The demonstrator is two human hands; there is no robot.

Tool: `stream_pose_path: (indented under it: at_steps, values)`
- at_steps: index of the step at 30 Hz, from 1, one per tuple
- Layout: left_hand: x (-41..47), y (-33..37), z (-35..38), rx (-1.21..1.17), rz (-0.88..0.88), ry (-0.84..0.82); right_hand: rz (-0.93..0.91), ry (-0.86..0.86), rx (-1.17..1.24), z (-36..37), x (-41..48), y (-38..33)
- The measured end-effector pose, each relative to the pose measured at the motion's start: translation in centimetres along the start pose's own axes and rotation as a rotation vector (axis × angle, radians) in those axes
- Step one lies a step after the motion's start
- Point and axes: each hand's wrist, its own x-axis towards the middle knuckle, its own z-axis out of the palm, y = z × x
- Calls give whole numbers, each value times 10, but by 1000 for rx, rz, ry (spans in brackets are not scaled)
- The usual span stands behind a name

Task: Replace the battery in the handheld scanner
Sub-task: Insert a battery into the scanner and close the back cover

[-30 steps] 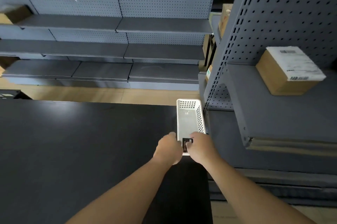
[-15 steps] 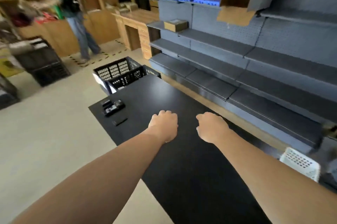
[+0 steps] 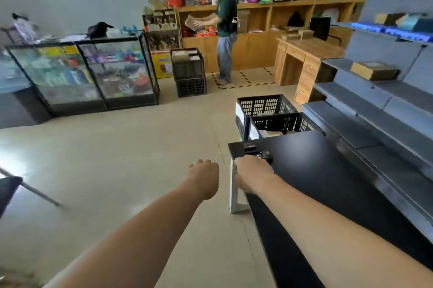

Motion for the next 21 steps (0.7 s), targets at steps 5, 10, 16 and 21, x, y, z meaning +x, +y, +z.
stream_pose_path:
  at_steps: [5, 10, 16, 21]
  values:
    - [55, -74, -1, -32, -62, 9, -59, -13, -15, -13, 82, -54]
    - [104, -119, -5, -36, -78, -7, -75, -31, -12, -13, 151, -76]
    - [169, -156, -4, -45, -116, -40, -88, -70, -22, -19, 234, -83]
    - [255, -181, -16, -56, -146, -57, -113, -48, -31, -35, 323, -72]
